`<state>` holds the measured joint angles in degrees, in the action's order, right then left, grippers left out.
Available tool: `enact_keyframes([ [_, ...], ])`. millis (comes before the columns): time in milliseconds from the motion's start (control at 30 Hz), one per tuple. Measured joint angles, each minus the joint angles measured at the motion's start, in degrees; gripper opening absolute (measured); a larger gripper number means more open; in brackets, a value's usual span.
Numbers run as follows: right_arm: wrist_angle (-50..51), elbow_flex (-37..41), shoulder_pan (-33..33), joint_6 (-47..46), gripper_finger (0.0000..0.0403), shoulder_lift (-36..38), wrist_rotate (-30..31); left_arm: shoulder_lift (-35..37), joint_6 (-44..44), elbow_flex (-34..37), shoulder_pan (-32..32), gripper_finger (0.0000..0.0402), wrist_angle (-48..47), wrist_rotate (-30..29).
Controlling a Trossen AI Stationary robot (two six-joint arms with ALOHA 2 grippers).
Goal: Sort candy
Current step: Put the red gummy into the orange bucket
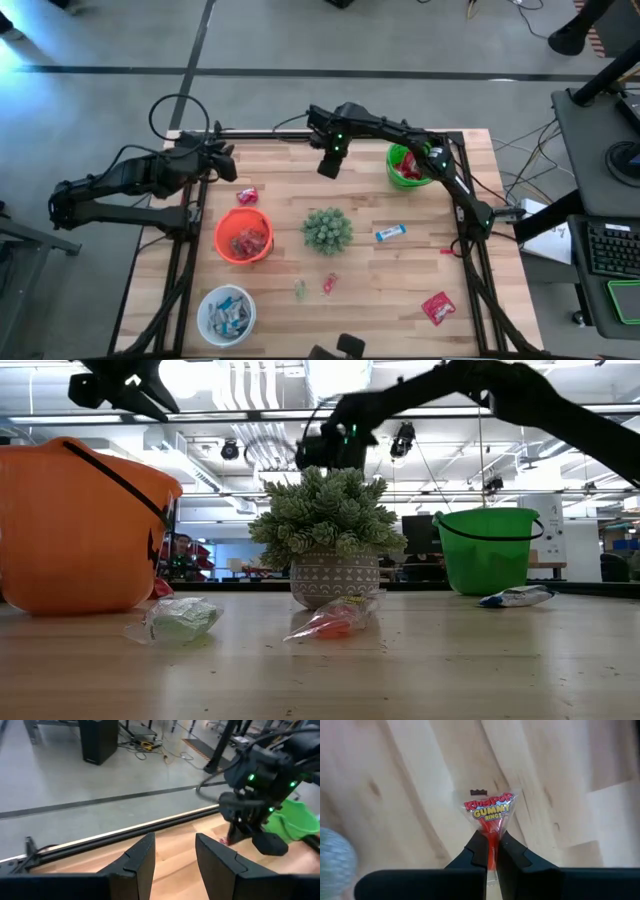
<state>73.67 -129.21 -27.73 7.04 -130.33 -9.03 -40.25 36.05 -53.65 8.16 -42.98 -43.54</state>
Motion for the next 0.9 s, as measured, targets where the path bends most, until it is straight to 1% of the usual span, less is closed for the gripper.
enact_keyframes([
  [133,-0.9,-3.2,1.6,-1.5,0.0009,2.2,0.0,-0.1,0.0,0.0,0.0,0.0123,2.4,3.2],
  [233,-2.8,-5.7,3.5,-3.2,0.0009,3.0,-0.3,0.0,0.0,0.0,0.0,0.0123,4.4,6.8],
  [333,-7.2,-5.4,5.8,-5.6,0.0009,5.1,-1.0,0.0,-1.1,0.0,0.0,0.0123,6.0,11.1],
  [467,-12.8,-5.7,8.6,-9.7,0.0009,6.6,-3.9,0.0,-3.0,0.0,0.0,0.0127,8.4,17.8],
  [700,-23.9,-5.8,13.1,-15.4,0.0009,7.8,-4.2,0.0,-6.0,0.0,0.0,0.0143,10.1,23.7],
  [767,-26.2,-5.8,14.0,-17.1,0.0009,8.1,-4.2,-0.1,-5.6,0.0,0.0,0.0143,10.4,26.9],
  [900,-31.5,-5.8,15.7,-20.6,0.0009,8.6,-3.9,-0.2,-5.7,0.0,-0.1,0.0138,10.6,35.6],
])
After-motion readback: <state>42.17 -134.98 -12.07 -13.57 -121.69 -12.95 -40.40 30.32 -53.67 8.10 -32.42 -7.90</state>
